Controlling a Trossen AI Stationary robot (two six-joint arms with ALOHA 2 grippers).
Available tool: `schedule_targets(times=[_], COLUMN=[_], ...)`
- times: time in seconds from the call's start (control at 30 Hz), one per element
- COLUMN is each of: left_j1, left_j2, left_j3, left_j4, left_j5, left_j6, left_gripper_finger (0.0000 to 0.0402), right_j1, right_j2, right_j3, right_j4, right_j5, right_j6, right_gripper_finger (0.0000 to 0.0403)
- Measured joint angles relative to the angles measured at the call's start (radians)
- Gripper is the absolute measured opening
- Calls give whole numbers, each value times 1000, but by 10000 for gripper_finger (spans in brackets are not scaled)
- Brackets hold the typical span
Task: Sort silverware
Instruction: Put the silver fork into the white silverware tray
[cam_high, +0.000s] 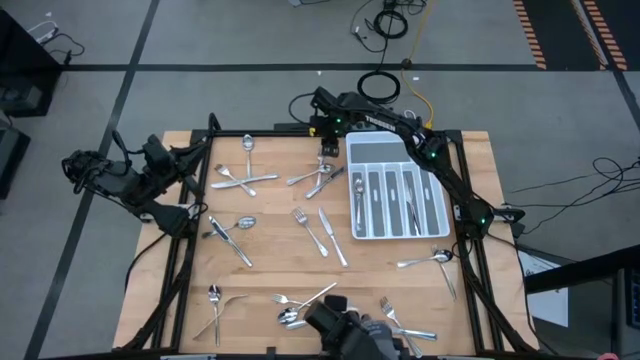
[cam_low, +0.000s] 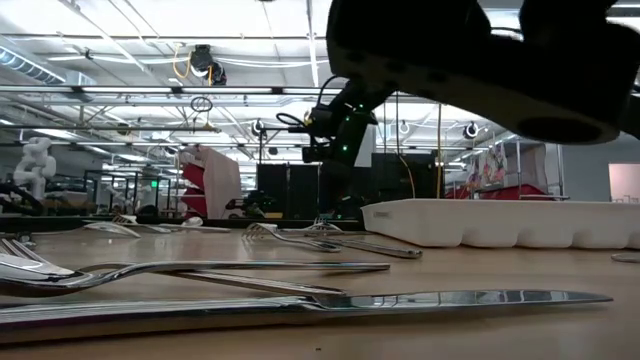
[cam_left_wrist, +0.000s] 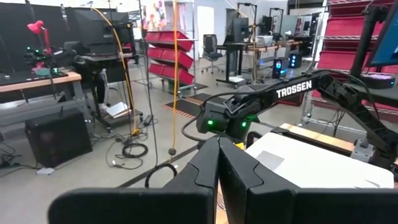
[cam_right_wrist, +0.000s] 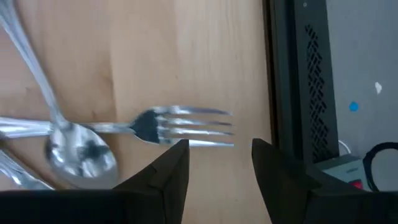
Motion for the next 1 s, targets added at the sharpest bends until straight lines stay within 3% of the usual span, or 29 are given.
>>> schedule_targets(times=[0.7,0.83,1.0], left_j1=[0,0,0], left_j2=[0,0,0], left_j3=[0,0,0], left_j4=[-1,-4,-19], left_j5=[-34,-37,-37], left_j6=[0,0,-1], left_gripper_finger=[15,15,15], right_j1=[6,15,14], right_j2=[61,64,64], right_j3=[0,5,30], right_j4=[37,40,14], right_j5=[0,45,40], right_j6=[-134,-200,-238], right_gripper_finger=[161,121,22])
